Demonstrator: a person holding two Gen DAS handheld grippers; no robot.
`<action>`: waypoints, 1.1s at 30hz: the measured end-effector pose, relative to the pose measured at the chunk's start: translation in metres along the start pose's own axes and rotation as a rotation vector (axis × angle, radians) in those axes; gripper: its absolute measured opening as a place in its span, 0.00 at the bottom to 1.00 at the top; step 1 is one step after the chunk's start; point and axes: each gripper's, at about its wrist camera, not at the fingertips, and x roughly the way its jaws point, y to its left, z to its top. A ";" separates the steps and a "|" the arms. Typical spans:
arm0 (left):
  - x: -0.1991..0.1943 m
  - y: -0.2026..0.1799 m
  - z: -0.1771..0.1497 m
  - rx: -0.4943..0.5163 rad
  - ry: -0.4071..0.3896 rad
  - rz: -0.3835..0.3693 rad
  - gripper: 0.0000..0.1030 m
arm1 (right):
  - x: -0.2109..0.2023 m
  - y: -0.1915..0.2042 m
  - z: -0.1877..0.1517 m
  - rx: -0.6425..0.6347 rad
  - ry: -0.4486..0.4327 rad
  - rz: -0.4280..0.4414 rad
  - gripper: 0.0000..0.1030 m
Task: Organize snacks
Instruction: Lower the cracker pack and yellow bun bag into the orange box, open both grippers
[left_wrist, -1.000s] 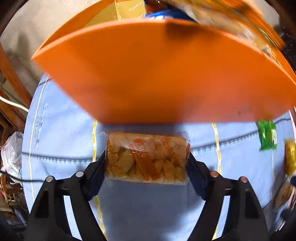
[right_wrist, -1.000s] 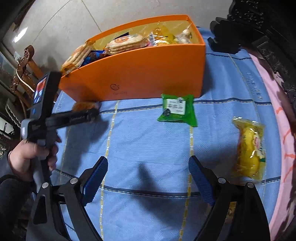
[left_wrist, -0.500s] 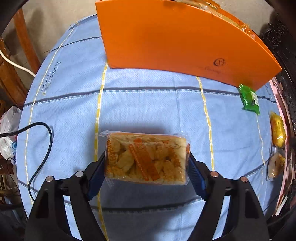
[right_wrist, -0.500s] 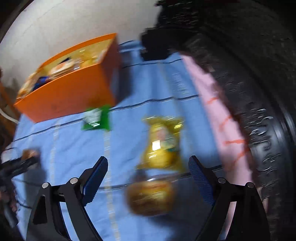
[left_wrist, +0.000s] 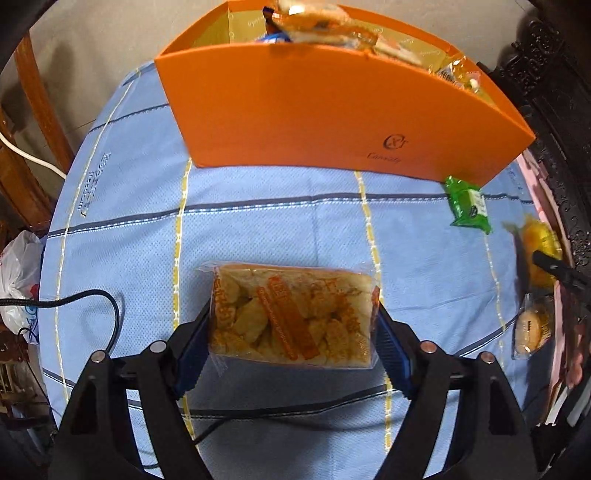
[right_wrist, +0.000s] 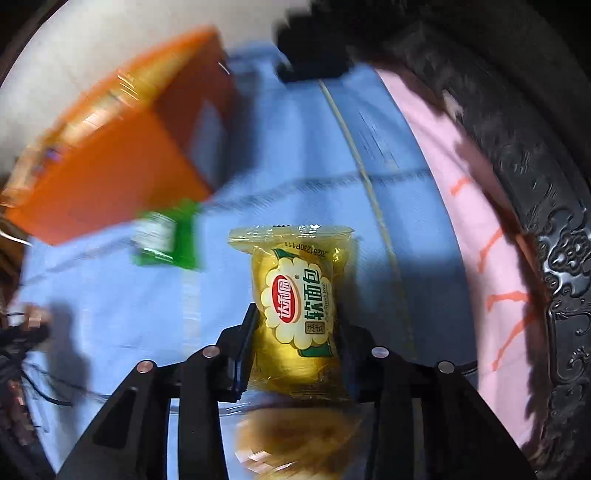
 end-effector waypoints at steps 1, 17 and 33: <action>-0.004 -0.001 0.000 -0.003 -0.005 -0.002 0.74 | -0.007 0.006 -0.001 -0.014 -0.008 0.020 0.38; -0.092 -0.032 0.069 0.062 -0.223 -0.080 0.75 | -0.076 0.119 0.052 -0.198 -0.147 0.270 0.38; -0.095 -0.032 0.197 0.036 -0.315 -0.043 0.75 | -0.059 0.158 0.160 -0.147 -0.234 0.307 0.38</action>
